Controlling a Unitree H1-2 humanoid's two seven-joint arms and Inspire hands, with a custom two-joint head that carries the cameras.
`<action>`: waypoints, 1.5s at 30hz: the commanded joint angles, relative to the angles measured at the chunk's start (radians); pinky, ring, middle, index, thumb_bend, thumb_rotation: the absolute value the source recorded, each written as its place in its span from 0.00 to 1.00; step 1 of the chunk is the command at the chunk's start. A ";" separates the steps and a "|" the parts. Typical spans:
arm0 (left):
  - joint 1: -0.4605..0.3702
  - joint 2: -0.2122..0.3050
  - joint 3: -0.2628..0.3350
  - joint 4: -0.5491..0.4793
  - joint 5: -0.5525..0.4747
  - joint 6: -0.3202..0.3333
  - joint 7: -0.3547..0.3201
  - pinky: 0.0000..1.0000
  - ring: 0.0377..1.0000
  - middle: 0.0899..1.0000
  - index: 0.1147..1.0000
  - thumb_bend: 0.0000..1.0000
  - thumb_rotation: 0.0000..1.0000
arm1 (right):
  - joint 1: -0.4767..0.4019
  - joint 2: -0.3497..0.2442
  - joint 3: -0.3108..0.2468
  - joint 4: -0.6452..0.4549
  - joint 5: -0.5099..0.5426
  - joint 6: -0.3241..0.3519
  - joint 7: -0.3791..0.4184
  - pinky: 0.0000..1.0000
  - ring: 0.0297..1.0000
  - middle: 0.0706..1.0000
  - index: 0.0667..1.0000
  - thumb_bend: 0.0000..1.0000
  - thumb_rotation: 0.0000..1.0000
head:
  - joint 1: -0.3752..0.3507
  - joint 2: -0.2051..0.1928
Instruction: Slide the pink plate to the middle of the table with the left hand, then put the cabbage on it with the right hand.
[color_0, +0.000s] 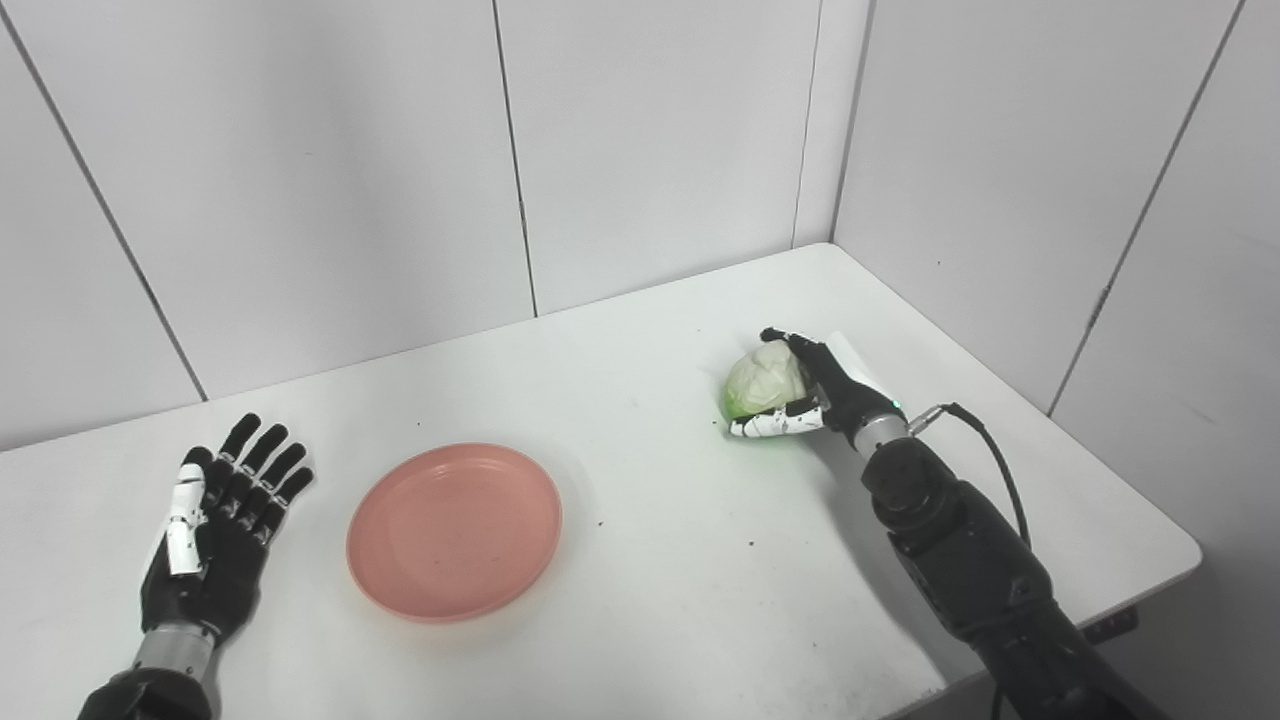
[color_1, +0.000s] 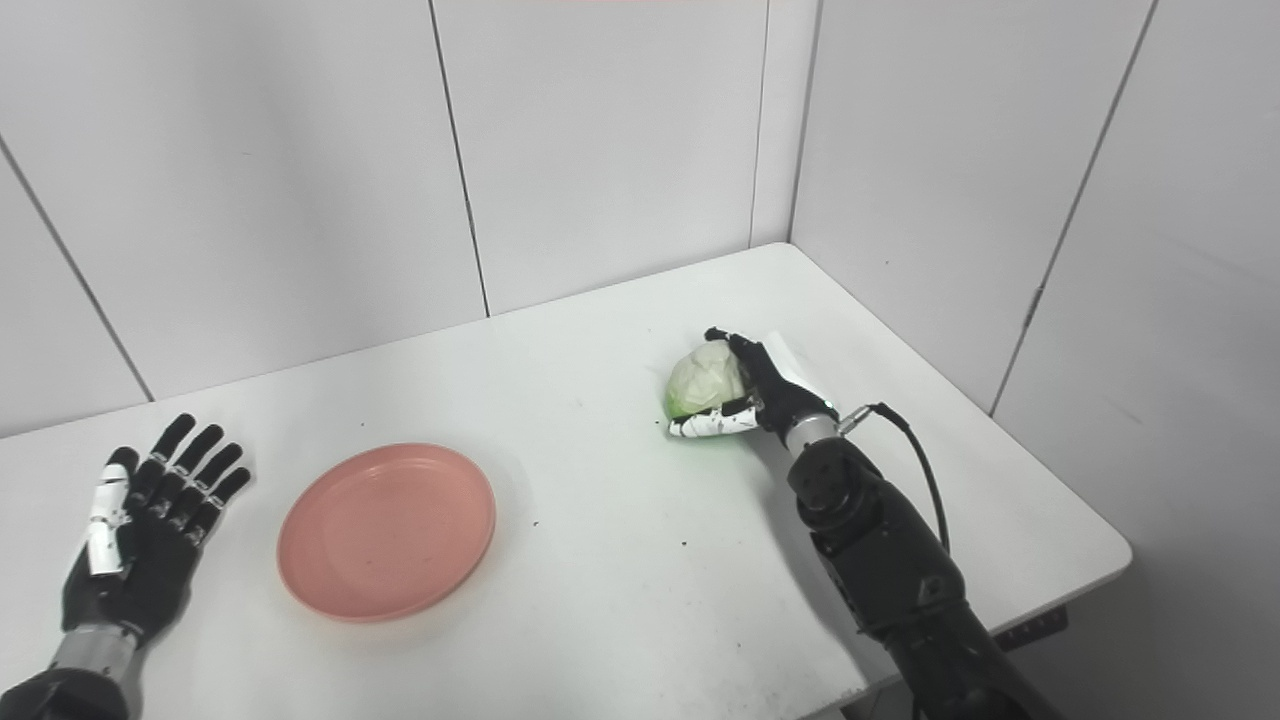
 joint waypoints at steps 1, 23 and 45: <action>0.071 -0.002 -0.006 0.044 0.014 0.088 0.033 0.88 0.88 0.90 0.89 0.41 1.00 | -0.026 0.006 0.018 0.013 0.017 -0.035 0.020 0.56 0.57 0.57 0.58 0.92 0.07 | 0.002 0.003; 0.078 -0.009 -0.013 0.018 0.014 0.102 0.045 0.89 0.89 0.90 0.90 0.41 1.00 | -0.036 0.000 0.062 -0.009 -0.006 0.000 -0.011 0.38 0.42 0.44 0.46 0.53 0.00 | 0.024 0.005; 0.131 -0.076 -0.061 -0.134 0.035 0.159 0.148 0.89 0.89 0.90 0.89 0.41 1.00 | -0.079 0.060 0.058 -0.284 0.003 0.038 0.051 0.36 0.42 0.42 0.48 0.53 0.00 | 0.200 0.009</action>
